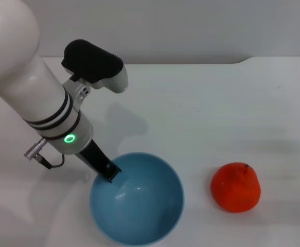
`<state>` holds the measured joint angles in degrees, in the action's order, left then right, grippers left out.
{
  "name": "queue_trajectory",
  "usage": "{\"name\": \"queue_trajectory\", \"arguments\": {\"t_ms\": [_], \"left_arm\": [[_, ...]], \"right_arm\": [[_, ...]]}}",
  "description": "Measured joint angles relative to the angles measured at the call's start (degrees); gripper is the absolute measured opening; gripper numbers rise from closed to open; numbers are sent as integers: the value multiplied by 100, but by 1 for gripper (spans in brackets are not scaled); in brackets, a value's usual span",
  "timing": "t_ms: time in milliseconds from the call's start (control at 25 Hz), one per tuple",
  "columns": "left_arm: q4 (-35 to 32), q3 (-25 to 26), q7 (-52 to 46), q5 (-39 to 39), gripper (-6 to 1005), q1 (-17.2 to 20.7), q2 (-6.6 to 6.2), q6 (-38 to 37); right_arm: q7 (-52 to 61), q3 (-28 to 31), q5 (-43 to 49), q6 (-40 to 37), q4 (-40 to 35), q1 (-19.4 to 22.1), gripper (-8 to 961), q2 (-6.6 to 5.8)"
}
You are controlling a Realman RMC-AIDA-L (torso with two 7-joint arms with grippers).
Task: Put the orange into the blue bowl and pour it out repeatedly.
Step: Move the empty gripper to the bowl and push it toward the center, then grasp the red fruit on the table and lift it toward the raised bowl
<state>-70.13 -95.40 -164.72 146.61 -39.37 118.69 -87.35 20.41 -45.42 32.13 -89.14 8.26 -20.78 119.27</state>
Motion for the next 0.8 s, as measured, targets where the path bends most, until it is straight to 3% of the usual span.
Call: {"name": "queue_trajectory", "arguments": {"t_ms": [160, 400, 600, 800], "left_arm": [[-56, 150, -2, -1, -2, -36, -9, -15], [-237, 325, -7, 11, -1, -7, -35, 87], [-411, 558, -12, 50, -2, 75, -45, 177], [-445, 587, 27, 64, -2, 81, -59, 243]], "right_arm": [[1728, -138, 517, 160, -384, -5, 441, -95], [4894, -181, 2338, 944, -2270, 246, 439, -190], [7985, -77, 4487, 1301, -4125, 354, 437, -229], [10606, -52, 7265, 891, -6279, 207, 435, -261]]}}
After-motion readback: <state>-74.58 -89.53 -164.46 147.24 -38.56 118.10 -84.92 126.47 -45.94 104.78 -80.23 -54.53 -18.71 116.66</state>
